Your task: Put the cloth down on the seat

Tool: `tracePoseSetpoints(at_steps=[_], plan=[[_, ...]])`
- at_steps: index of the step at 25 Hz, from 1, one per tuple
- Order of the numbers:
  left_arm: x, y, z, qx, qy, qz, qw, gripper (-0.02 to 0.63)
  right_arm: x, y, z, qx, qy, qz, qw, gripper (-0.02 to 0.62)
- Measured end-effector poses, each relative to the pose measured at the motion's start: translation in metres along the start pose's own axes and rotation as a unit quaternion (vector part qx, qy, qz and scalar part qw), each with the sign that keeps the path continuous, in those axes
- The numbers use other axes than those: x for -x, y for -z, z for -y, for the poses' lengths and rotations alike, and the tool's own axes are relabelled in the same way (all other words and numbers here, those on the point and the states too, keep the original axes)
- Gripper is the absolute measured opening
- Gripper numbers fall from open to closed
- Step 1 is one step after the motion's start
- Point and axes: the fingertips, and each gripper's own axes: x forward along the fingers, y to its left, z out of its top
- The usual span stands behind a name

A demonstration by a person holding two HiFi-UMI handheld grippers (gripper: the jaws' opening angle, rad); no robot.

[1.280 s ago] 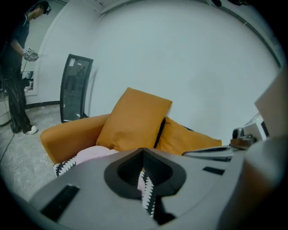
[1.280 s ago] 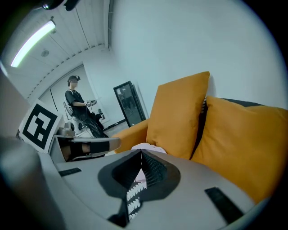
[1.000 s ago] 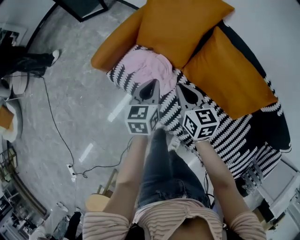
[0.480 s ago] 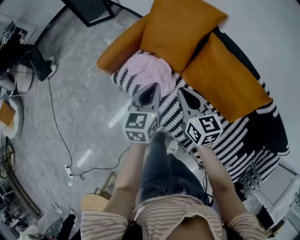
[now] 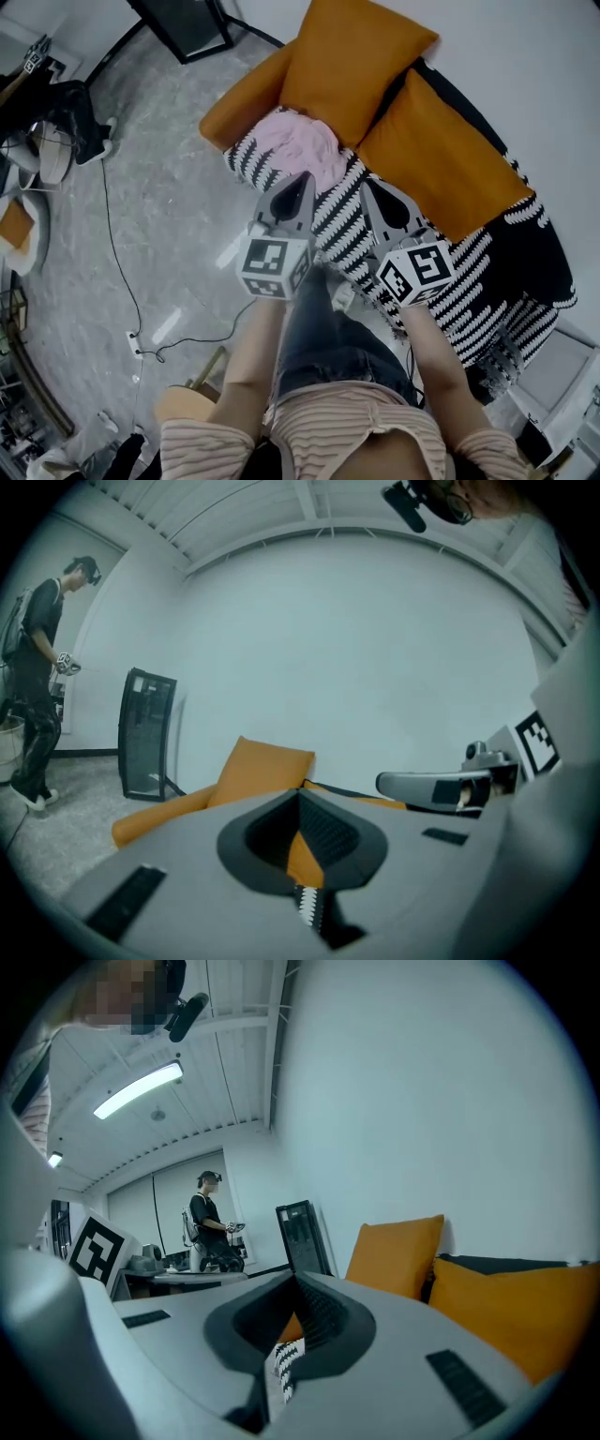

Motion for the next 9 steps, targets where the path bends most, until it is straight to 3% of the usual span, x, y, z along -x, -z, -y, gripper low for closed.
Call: tracePoseSetpoints(at_steps=[9], plan=[[0.034,-0.012,0.041,-0.009,0.001,0.021,0.9997,0.012,0.056,-0.010,-0.010,0.005,-0.011,0.020,1.000,0.008]])
